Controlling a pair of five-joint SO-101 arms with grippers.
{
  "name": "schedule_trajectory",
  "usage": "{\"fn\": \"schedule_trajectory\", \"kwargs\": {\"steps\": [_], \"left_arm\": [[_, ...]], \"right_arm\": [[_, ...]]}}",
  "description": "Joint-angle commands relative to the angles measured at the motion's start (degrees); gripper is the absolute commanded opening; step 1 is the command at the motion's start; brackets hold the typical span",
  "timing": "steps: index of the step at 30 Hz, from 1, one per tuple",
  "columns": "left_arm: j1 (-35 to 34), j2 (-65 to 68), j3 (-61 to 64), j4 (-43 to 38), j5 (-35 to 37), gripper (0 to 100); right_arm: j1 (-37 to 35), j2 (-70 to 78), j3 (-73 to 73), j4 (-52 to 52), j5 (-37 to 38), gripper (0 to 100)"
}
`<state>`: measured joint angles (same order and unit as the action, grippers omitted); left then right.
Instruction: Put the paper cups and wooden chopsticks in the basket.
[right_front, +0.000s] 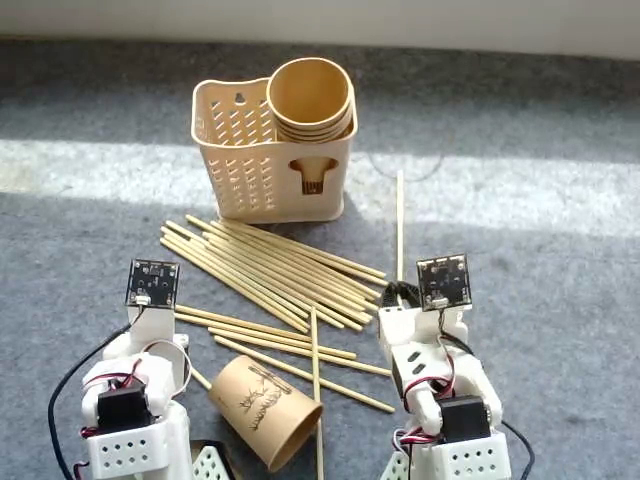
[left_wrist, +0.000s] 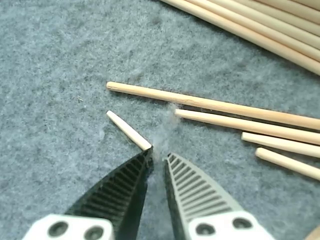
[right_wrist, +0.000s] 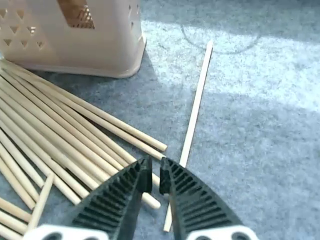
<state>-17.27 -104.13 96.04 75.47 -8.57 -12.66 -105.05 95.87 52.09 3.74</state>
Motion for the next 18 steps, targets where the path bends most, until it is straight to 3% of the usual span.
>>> {"fn": "schedule_trajectory", "kwargs": {"steps": [1,13,15,18], "left_arm": [[-0.31,-0.22,1.10,0.26,-0.09,5],[-0.22,-0.31,0.57,0.18,-0.53,5],[-1.36,-0.40,0.48,0.09,-3.16,5],[-2.15,-0.40,-2.33,0.09,-13.45,6]], "right_arm": [[0.48,-0.31,6.02,5.23,-0.44,4.1],[0.31,-0.31,5.93,14.20,-0.44,4.1],[0.31,-0.31,5.93,14.20,-0.44,4.1],[0.40,-0.31,5.93,14.20,-0.53,4.1]]}}
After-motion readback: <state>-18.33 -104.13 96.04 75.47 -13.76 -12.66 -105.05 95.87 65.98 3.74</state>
